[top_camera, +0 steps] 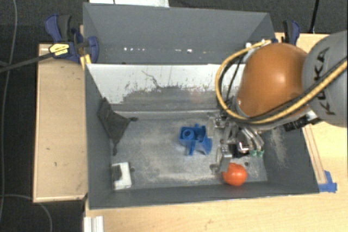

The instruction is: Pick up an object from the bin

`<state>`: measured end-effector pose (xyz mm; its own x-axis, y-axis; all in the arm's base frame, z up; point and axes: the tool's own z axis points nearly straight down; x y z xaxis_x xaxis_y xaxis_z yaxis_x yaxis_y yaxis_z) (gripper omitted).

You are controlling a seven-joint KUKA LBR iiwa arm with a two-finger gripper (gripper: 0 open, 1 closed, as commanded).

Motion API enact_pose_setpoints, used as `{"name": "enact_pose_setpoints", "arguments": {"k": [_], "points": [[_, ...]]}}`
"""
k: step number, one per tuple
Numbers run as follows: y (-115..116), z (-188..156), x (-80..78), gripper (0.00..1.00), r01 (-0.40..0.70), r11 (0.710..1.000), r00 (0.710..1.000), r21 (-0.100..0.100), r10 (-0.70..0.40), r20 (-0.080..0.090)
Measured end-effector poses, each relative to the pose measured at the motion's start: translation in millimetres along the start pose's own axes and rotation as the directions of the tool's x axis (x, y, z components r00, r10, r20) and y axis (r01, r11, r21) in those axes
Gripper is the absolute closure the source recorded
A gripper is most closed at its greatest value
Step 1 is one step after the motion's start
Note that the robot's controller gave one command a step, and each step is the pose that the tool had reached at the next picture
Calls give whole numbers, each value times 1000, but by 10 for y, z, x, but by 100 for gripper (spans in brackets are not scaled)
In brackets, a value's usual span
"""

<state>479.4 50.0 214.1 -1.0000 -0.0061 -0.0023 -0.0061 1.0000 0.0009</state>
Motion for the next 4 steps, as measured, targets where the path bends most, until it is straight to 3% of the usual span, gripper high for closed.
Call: {"name": "enact_pose_setpoints", "arguments": {"k": [1,2,3,4], "points": [[-81,378,-337,0,-28,1000,1000,-1,28,2],[-68,660,-401,0,-29,1000,1000,0,29,2],[7,917,-752,0,-121,993,993,-2,121,6],[-82,1107,-739,0,-150,989,989,-2,150,8]]}}
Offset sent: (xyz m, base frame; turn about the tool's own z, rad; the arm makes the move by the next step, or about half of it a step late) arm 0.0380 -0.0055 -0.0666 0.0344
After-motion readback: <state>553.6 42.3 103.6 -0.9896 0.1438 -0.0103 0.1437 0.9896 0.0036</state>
